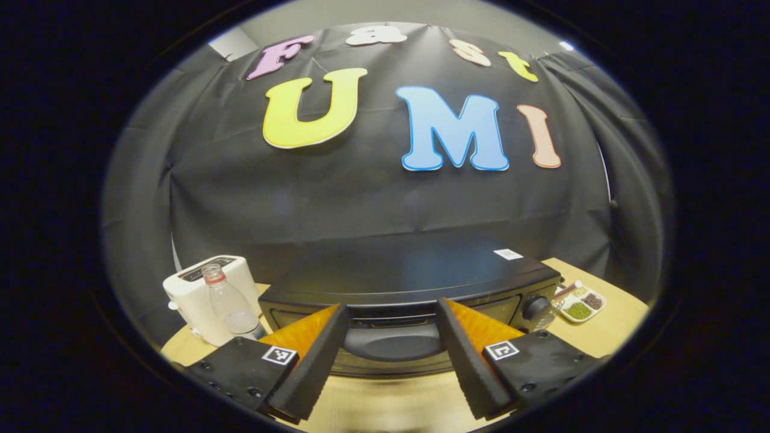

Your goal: Open the electric oven with the left hand, put the food in, and close the electric oven.

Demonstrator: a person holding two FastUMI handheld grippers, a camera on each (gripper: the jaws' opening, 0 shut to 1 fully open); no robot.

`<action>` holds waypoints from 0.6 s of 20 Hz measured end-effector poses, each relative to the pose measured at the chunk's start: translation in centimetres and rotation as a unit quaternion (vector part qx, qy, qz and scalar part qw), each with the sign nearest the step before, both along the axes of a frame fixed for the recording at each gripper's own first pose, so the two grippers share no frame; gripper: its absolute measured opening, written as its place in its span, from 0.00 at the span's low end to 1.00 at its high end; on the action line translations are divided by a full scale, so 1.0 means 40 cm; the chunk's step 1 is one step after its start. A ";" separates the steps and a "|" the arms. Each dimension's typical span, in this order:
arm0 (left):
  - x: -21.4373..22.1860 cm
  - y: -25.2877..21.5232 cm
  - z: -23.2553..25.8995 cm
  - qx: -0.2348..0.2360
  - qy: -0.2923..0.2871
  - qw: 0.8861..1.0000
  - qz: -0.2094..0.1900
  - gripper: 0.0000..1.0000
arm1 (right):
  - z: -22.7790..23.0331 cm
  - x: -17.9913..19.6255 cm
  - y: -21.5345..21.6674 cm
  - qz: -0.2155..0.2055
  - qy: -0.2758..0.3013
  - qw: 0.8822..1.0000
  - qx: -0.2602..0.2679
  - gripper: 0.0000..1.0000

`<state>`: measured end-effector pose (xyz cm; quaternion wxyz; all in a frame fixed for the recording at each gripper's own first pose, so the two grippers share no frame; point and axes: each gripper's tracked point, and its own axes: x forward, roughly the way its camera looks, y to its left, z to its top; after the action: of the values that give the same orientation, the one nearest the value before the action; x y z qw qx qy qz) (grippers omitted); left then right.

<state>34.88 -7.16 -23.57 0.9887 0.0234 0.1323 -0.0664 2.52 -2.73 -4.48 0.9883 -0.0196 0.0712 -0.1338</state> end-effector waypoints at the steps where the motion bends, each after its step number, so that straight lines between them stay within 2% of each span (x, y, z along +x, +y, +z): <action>1: -0.007 0.000 0.001 0.001 -0.001 1.000 0.000 0.98 | 0.003 0.001 0.000 0.001 -0.001 1.000 -0.002 0.96; 4: -0.046 0.007 -0.005 0.001 -0.005 1.000 -0.001 1.00 | 0.003 0.001 -0.002 0.006 -0.002 1.000 -0.003 0.96; 5: -0.059 0.008 -0.008 0.001 -0.006 1.000 -0.001 0.92 | 0.004 0.001 -0.002 0.007 -0.003 1.000 -0.002 0.96; 6: -0.073 0.008 -0.011 0.002 -0.006 1.000 -0.001 1.00 | 0.000 0.002 -0.002 0.008 -0.003 1.000 -0.001 0.96; 7: -0.085 0.009 -0.012 0.003 -0.006 1.000 -0.001 1.00 | -0.003 0.003 -0.001 0.010 -0.001 1.000 0.001 0.96; 9: -0.109 0.011 -0.022 0.002 -0.003 1.000 0.000 0.92 | -0.007 0.001 0.004 0.016 0.001 1.000 0.004 0.96; 10: -0.122 0.011 -0.028 0.002 0.000 1.000 0.000 1.00 | -0.010 0.002 0.006 0.019 0.002 1.000 0.005 0.96; 12: -0.150 0.011 -0.042 0.002 0.004 1.000 0.001 1.00 | -0.018 0.003 0.009 0.024 0.005 1.000 0.005 0.96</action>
<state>28.86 -6.70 -25.25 0.9881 0.0249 0.1366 -0.0655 2.66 -2.37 -5.19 0.9909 -0.0172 0.0758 -0.1095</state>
